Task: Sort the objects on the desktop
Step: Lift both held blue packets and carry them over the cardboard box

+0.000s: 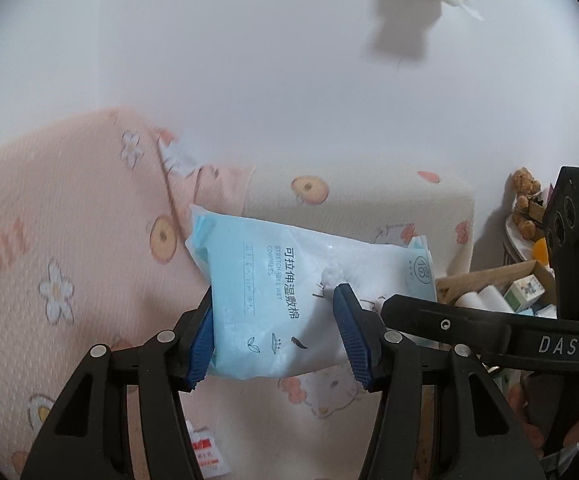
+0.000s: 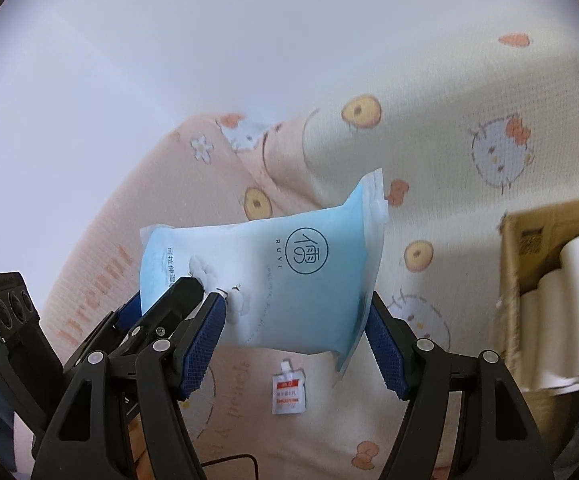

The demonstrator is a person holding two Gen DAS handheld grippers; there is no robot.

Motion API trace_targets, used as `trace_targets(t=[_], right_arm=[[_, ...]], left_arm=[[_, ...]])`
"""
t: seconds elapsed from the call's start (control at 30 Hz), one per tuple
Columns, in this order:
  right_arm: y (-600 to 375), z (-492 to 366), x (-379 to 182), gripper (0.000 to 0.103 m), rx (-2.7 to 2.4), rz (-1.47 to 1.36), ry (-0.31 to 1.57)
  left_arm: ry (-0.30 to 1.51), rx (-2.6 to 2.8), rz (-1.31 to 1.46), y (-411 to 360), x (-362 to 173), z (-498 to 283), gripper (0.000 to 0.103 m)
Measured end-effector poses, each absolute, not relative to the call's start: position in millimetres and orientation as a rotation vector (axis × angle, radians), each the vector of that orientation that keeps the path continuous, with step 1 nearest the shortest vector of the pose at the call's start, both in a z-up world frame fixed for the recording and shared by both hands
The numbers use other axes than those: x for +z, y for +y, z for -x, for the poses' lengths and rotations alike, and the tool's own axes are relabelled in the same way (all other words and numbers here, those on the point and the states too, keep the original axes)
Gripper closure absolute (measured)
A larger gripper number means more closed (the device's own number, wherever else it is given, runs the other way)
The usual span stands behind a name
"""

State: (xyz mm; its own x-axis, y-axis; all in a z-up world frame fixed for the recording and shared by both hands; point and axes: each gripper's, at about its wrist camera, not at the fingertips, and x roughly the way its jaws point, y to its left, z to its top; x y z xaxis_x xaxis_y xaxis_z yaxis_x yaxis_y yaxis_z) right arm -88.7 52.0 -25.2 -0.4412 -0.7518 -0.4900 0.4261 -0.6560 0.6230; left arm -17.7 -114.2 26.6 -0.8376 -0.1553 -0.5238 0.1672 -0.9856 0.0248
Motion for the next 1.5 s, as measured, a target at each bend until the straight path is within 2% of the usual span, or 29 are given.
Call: trace_targets(t=[0.67,0.83,1.03,1.5], right_arm=[[175.3,73.4,2.1,0.035,-2.262,-0.932,-0.556],[204.6,67.6,0.7,0.035,-2.284,-0.952,-0.544],[243.2,55.8,2.2,0.035,-2.367,-0.986,-0.493],[284.7,33.2,-33.4,0.035,-2.362,-1.175,-0.426]], left_arm=[[-0.206,-2.999,-0.636,14.5,46.7,25.9,0.044],[-0.188,-3.037,-0.657,39.7,41.1,26.2,0.044],[-0.025,-3.093,-0.709,68.3,26.2,31.6,0.044],[-0.116,-3.16,-0.964,104.3,-11.4,30.0,0.044]])
